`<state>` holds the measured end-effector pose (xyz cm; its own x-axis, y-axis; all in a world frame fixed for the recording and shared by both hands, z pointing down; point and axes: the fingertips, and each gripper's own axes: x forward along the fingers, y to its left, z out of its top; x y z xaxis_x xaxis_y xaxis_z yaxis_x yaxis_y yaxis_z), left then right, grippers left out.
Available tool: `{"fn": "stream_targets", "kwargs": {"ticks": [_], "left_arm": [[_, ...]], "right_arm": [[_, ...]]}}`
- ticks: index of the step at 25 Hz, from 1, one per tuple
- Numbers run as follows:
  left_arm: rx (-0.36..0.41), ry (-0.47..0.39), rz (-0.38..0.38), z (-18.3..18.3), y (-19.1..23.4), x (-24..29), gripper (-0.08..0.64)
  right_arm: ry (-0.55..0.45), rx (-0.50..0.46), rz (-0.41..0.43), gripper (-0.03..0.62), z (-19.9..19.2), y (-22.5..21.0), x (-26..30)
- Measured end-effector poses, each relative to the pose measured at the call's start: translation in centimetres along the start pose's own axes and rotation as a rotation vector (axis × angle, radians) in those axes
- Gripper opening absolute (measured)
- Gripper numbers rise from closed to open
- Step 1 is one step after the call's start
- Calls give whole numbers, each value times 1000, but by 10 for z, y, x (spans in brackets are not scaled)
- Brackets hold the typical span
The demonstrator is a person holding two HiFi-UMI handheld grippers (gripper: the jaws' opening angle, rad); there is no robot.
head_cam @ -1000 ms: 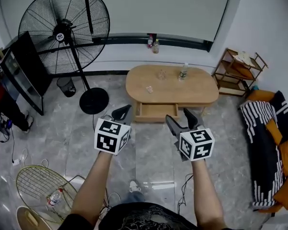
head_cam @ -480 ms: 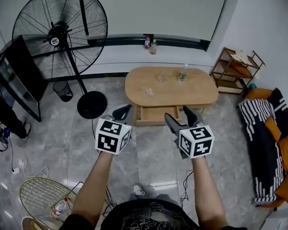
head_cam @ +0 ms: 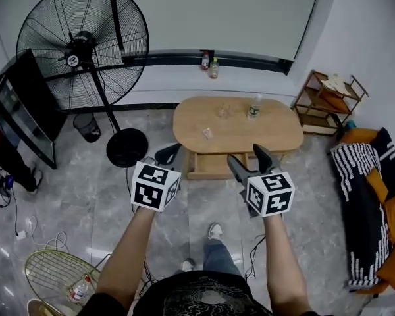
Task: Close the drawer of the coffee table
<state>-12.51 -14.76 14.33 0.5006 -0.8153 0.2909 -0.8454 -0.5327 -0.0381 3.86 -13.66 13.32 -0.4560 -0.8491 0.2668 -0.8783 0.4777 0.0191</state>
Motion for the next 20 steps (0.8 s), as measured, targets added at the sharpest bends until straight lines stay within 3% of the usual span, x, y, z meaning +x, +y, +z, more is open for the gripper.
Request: {"fn": "stream_targets", "kwargs": {"ticks": [13, 20], "left_arm": [[5, 31, 73, 24, 52, 124, 5], [-16, 64, 102, 16, 70, 182, 5]], "right_arm": [[-1, 20, 70, 324, 11, -90, 120], [25, 20, 104, 324, 2, -132, 173]]}}
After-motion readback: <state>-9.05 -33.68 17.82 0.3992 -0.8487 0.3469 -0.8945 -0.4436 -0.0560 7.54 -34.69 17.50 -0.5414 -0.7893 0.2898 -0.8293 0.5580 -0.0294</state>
